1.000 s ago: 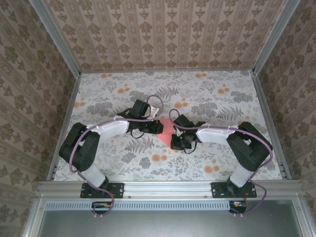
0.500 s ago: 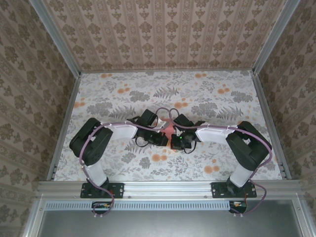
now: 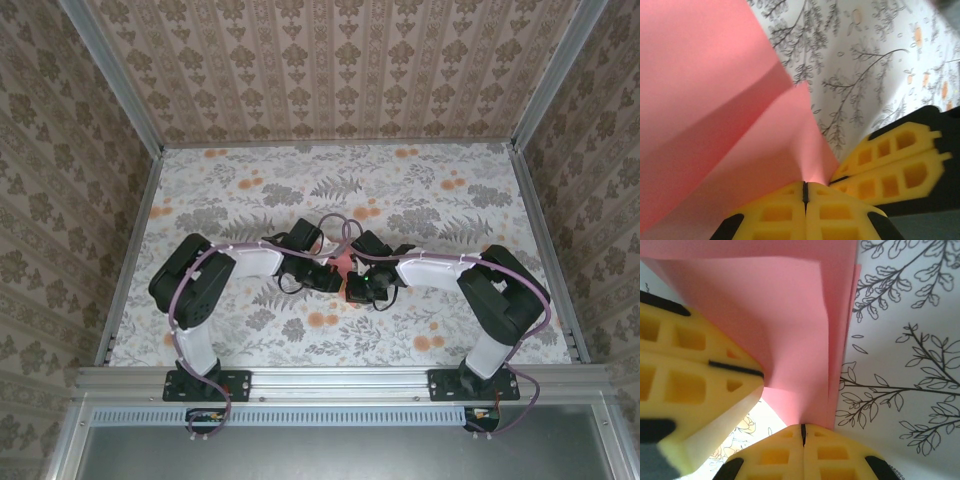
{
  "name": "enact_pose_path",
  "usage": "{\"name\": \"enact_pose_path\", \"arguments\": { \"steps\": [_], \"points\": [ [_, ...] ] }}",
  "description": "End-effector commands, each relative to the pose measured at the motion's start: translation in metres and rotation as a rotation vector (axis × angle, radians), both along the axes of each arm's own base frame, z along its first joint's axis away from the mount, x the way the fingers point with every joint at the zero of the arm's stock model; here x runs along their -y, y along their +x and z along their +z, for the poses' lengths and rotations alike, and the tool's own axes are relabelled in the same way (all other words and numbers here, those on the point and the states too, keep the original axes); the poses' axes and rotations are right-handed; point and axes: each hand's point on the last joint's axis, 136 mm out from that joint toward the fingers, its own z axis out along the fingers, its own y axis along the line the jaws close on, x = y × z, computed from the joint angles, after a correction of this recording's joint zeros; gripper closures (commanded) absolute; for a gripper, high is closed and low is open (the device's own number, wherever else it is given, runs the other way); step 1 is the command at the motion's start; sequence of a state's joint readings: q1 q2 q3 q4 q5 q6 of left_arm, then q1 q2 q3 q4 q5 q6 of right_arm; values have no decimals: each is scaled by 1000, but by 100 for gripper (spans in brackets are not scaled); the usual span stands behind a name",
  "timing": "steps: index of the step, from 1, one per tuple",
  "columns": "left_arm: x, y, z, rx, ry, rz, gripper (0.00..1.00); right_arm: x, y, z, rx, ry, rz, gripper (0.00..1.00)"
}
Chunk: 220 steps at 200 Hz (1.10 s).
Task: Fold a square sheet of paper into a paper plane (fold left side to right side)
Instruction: Third fold the triangle at the center of the table.
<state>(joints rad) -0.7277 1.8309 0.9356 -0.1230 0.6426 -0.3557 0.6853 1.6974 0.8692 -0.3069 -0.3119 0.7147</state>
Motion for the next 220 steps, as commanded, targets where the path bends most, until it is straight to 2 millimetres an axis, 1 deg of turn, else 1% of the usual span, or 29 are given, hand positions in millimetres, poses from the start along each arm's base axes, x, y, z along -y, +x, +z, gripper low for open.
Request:
{"name": "enact_pose_path", "arguments": {
  "steps": [1, 63, 123, 156, 220],
  "points": [
    [-7, 0, -11, 7, 54, -14, 95, 38, -27, -37, -110, -189, -1, 100],
    [-19, 2, -22, 3, 88, 0, 96, 39, -28, -38, -115, -198, 4, 100],
    [-33, 14, -28, 24, 84, 48, 97, 41, -30, -37, -122, -202, 4, 100],
    [-42, 26, -26, 38, 84, 70, 97, 42, -33, -38, -125, -202, 3, 100],
    [-64, 57, -19, 71, 83, 125, 97, 44, -36, -38, -129, -198, -3, 100]
  ]
}}
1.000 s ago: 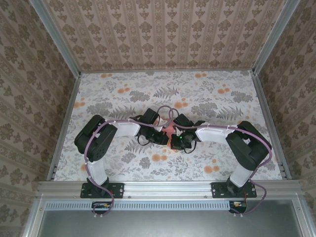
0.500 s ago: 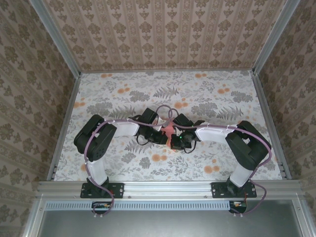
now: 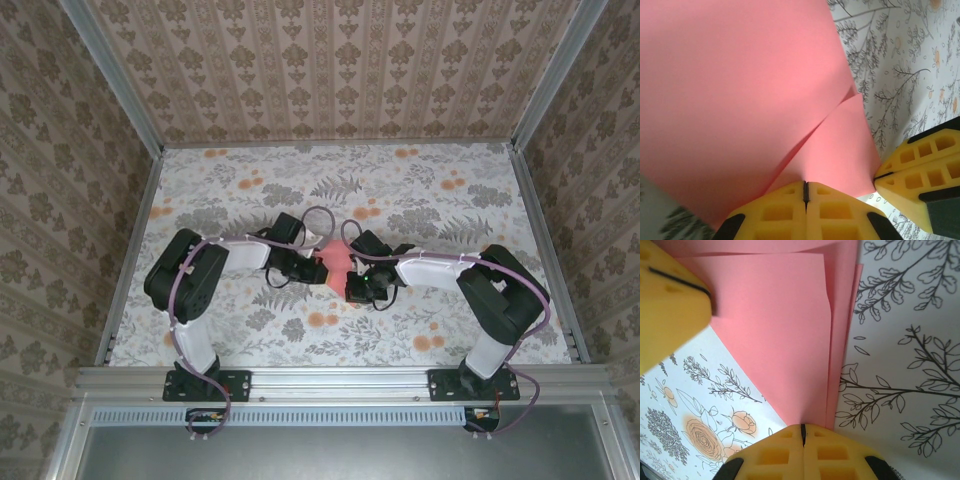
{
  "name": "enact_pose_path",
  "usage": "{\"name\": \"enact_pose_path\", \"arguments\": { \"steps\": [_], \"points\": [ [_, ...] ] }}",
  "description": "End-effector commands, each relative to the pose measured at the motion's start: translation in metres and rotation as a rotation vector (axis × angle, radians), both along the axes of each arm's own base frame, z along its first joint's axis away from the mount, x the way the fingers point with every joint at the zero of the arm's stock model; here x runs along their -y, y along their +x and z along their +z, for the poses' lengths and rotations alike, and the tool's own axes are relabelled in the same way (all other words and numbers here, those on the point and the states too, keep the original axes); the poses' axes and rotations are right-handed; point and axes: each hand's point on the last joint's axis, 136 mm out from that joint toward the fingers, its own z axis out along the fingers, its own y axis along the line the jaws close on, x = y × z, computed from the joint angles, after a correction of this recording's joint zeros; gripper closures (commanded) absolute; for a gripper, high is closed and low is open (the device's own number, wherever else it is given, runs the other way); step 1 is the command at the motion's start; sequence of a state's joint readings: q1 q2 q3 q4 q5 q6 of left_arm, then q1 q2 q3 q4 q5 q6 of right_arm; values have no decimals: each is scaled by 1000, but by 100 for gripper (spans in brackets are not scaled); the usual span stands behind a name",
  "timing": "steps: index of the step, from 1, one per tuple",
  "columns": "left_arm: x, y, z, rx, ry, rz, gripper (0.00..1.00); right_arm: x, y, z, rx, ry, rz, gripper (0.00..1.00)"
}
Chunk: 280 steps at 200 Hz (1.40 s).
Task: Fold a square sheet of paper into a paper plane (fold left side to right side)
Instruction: Third fold the triangle at the center of the table, then fourth fold the wing at the center of the table.
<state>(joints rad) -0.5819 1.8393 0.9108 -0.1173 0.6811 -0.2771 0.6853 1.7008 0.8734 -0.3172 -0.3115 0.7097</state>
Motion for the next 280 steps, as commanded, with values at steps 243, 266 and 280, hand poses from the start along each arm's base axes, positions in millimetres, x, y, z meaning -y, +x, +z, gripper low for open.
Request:
{"name": "enact_pose_path", "arguments": {
  "steps": [243, 266, 280],
  "points": [
    [-53, 16, 55, -119, -97, 496, 56, -1, 71, 42, 376, 33, 285, 38],
    [-53, 17, 49, -138, -89, 504, 56, -3, 76, 33, 353, 33, 274, 43],
    [-51, 18, 48, -142, -92, 502, 56, -5, 77, 31, 345, 46, 271, 49]
  ]
}}
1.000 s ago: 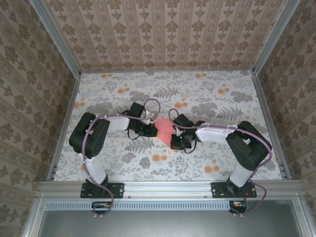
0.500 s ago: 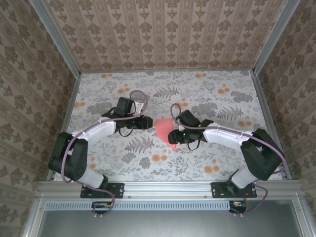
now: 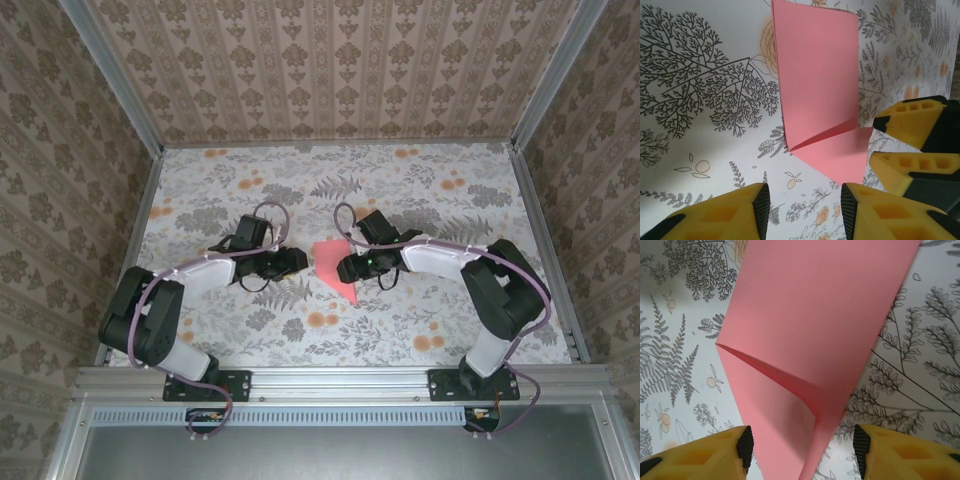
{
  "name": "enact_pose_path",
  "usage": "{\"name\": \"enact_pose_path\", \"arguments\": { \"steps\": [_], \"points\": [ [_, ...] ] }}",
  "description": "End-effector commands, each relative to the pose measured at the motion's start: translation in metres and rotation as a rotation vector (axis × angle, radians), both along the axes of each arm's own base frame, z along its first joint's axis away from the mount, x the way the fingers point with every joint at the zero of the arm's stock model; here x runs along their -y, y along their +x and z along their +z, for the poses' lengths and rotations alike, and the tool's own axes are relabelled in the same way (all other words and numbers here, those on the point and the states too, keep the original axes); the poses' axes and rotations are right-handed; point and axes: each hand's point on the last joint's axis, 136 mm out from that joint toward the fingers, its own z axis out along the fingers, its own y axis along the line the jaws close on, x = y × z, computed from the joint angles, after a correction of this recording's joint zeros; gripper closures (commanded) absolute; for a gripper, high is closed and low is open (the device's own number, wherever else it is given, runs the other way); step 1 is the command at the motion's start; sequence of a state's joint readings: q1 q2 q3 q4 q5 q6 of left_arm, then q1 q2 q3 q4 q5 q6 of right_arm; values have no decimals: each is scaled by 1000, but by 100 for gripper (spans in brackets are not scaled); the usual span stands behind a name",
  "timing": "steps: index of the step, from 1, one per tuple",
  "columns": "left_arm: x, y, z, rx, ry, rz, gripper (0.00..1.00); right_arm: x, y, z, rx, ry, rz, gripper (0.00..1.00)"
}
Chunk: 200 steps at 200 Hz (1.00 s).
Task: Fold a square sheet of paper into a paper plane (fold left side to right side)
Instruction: Fourth fold the wing at the center of the table.
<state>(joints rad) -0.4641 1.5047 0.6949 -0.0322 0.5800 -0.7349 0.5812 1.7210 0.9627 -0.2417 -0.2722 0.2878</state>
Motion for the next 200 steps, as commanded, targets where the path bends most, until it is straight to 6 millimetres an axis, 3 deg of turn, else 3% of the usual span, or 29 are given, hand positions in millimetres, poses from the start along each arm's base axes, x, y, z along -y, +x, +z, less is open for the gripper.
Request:
{"name": "enact_pose_path", "arguments": {
  "steps": [1, 19, 49, 62, 106, 200],
  "points": [
    [6, 3, 1, -22, -40, 17, 56, -10, 9, 5, 8, 47, 26, 50],
    [9, 4, 1, -28, -40, 10, 55, -10, 10, 5, 8, 51, 22, 60],
    [14, 3, -2, -40, -42, -1, 55, -2, 11, 5, 6, 36, 3, 89],
    [16, 3, -3, -47, -42, -5, 55, 5, 12, 7, 14, 20, -12, 97],
    [29, 3, -4, -52, -51, -36, 55, 15, 12, 11, 31, 13, -43, 99],
    [66, 17, -6, -54, -102, -95, 59, 17, 9, 6, 16, 19, -53, 99]
  ]
}}
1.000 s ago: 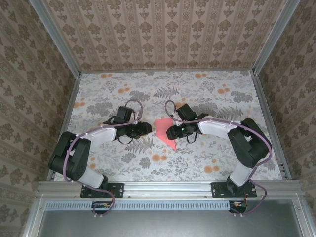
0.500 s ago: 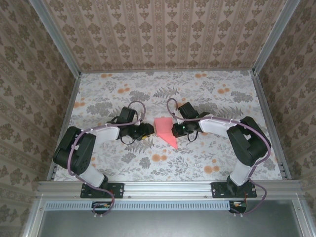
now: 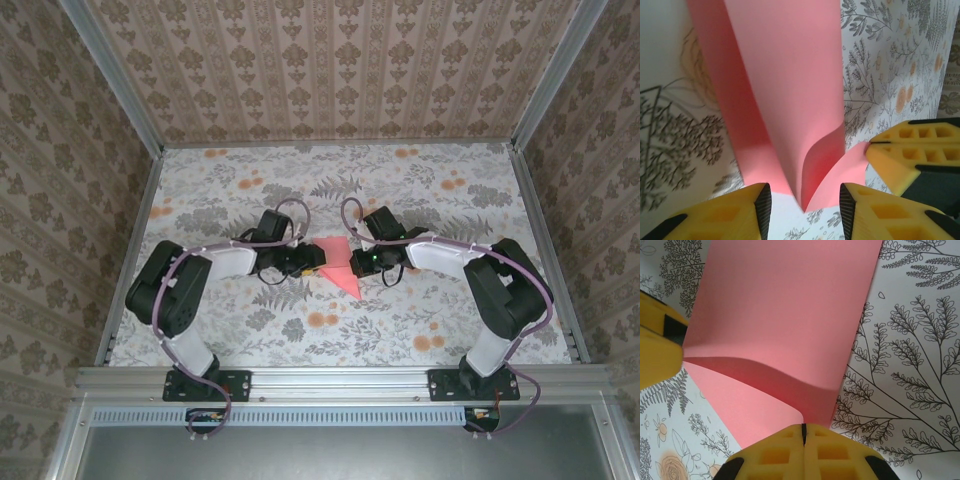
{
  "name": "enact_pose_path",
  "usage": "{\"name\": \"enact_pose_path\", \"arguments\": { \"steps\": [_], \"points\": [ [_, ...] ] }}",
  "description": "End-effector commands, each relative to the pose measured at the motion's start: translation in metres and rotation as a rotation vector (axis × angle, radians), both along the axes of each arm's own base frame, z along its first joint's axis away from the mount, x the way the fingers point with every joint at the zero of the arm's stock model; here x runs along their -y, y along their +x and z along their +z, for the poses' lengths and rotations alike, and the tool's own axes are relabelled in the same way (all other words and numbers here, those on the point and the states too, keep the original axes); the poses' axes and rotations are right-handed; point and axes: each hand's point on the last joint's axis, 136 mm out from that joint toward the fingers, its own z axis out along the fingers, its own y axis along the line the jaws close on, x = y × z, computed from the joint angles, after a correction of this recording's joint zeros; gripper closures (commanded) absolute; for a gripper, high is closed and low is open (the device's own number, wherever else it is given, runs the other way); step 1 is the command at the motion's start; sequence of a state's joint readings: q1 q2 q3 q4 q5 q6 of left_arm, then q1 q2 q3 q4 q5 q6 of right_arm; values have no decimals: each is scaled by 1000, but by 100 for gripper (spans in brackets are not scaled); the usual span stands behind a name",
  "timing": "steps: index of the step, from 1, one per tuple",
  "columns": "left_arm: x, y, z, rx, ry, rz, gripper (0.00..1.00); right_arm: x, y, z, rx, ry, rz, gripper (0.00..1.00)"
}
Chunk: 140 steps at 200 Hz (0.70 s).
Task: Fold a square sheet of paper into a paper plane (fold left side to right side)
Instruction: Fourth fold the wing at the center of the table.
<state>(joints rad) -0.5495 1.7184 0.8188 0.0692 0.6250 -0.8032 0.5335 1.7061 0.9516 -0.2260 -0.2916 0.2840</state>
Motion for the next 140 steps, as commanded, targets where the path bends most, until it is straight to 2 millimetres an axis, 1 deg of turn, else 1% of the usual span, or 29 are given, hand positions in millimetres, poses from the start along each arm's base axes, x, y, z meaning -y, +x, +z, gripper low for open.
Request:
{"name": "enact_pose_path", "arguments": {
  "steps": [1, 12, 20, 42, 59, 66, 77, 86, 102, 122, 140],
  "points": [
    [17, 6, 10, 2, -56, -26, 59, 6, -1, 2, 7, -5, -18, 99],
    [21, 8, 11, 2, -66, -31, 62, 6, -1, 2, 7, -4, -19, 99],
    [23, 9, 12, 0, -72, -35, 64, 6, -1, 2, 7, -5, -21, 96],
    [27, 12, 19, 9, -93, -33, 69, 12, 1, 9, 35, -23, -42, 78],
    [28, 15, 26, 21, -95, -32, 69, 21, 4, 22, 89, -46, -68, 62],
    [28, 15, 28, 24, -93, -32, 69, 25, 4, 27, 110, -59, -78, 57],
    [27, 16, 31, 27, -90, -30, 69, 32, 4, 35, 144, -78, -88, 54],
    [27, 17, 33, 30, -87, -27, 69, 35, 1, 41, 165, -89, -92, 54],
    [26, 19, 36, 33, -86, -14, 71, 36, -7, 47, 198, -105, -80, 53],
    [25, 21, 41, 36, -86, 1, 73, 29, -22, 46, 231, -135, -55, 53],
    [26, 24, 44, 35, -89, 8, 75, 15, -33, 40, 259, -144, -31, 52]
  ]
}}
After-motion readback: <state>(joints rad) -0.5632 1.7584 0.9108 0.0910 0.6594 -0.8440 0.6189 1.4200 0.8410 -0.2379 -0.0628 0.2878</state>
